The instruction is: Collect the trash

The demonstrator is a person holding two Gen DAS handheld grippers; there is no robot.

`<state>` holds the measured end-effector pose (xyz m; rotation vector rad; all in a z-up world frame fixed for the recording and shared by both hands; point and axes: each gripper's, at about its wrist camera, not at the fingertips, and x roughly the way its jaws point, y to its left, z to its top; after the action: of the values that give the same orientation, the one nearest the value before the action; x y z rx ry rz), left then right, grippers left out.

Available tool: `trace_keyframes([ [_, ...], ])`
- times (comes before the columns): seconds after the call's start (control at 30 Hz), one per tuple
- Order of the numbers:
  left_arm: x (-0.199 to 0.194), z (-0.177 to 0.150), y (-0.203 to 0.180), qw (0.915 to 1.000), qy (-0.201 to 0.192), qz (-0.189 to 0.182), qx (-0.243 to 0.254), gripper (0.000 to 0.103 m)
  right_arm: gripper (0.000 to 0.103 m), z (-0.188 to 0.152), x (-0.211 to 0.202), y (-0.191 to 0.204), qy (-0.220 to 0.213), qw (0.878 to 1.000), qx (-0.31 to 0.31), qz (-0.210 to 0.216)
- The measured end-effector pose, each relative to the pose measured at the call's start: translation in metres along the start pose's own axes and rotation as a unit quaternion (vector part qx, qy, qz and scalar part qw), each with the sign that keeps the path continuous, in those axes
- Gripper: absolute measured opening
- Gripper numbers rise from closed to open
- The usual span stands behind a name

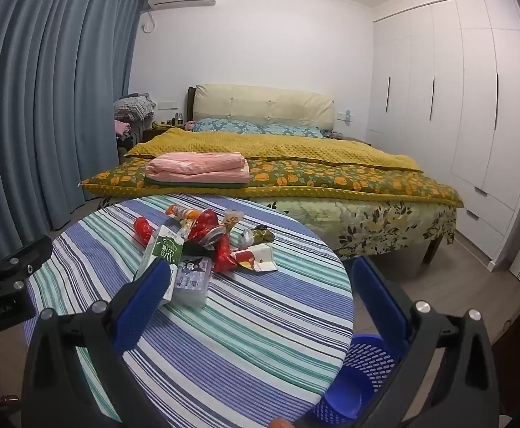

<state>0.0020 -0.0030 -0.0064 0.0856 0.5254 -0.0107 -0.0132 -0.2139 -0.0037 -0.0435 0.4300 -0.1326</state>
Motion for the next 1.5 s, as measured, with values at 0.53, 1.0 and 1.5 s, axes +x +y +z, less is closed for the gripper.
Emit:
trace_keyframes([
  [0.53, 0.002, -0.003, 0.000, 1.0000, 0.000, 0.001, 0.003, 0.099, 0.098, -0.001, -0.001, -0.001, 0.000, 1.000, 0.000, -0.001],
  [1.0, 0.001, -0.003, -0.001, 1.0000, 0.001, -0.001, 0.004, 0.099, 0.098, 0.000, -0.001, -0.003, -0.001, 1.000, 0.001, -0.004],
  [1.5, -0.003, -0.002, -0.010, 1.0000, 0.002, -0.004, 0.006, 0.099, 0.098, 0.001, 0.000, -0.005, 0.000, 1.000, 0.001, -0.005],
])
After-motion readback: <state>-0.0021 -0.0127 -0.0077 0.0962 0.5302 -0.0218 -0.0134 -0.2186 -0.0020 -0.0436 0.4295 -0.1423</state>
